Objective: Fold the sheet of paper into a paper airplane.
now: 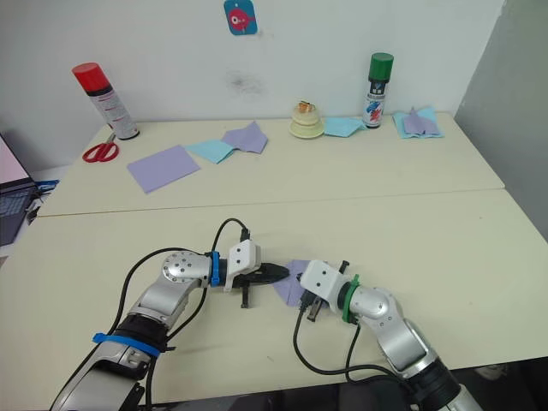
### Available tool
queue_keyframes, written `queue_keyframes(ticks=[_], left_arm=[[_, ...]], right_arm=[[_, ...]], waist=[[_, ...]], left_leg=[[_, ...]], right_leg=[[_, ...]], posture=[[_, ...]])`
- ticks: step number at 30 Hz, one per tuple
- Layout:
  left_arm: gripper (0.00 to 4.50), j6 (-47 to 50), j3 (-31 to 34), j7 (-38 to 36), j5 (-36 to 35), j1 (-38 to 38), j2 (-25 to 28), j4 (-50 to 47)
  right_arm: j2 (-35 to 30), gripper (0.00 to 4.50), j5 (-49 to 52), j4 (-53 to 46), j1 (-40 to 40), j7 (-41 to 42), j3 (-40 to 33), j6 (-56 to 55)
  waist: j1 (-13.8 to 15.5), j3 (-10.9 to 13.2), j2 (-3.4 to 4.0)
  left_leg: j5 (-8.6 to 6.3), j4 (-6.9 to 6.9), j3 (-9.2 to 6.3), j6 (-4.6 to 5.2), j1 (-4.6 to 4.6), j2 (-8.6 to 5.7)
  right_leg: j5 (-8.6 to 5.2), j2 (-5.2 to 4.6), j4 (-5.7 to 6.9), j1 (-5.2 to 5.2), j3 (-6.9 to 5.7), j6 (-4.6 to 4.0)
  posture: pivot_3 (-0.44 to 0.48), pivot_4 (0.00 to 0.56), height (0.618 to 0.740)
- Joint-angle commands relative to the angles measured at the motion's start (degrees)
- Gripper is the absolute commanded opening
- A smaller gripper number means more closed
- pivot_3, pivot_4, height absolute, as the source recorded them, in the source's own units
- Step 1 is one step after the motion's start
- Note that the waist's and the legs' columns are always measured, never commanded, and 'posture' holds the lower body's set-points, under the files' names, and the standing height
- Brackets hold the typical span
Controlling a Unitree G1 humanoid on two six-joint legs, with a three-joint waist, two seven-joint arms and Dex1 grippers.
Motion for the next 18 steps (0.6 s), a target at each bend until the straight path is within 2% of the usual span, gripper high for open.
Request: queue_keyframes(ticks=[1, 10, 18], left_arm=[[0.0, 1.5, -1.2, 0.1, 2.2, 1.7, 0.7, 2.2], [0.0, 1.0, -1.6, -0.2, 2.4, 1.6, 0.9, 2.7], [0.0, 0.6, -1.9, -0.5, 2.4, 1.3, 0.5, 2.3]], right_arm=[[-2.0, 0.03, -1.4, 0.6, 3.3, 0.0, -0.2, 2.0], [-5.0, 0.03, 3.0, -6.1, 10.7, -0.5, -8.3, 8.6], [-4.0, 0.03, 12.1, -17.3, 12.3, 1.7, -14.0, 8.1]], waist=[[0.0, -0.2, -0.01], [0.1, -0.5, -0.09], [0.2, -0.5, -0.11]], left_leg=[[0.0, 0.0, 0.0, 0.0, 0.0, 0.0], [-0.01, -0.01, -0.01, 0.02, 0.08, -0.02], [-0.01, -0.02, 0.0, 0.02, 0.13, -0.01]], right_leg=[[0.0, 0.0, 0.0, 0.01, 0.0, 0.0], [-0.03, -0.01, -0.06, 0.15, 0.0, 0.05], [-0.16, -0.01, -0.06, 0.19, 0.02, 0.28]], posture=[[0.0, 0.15, 0.74], [0.0, 0.15, 0.74], [0.0, 0.15, 0.74]])
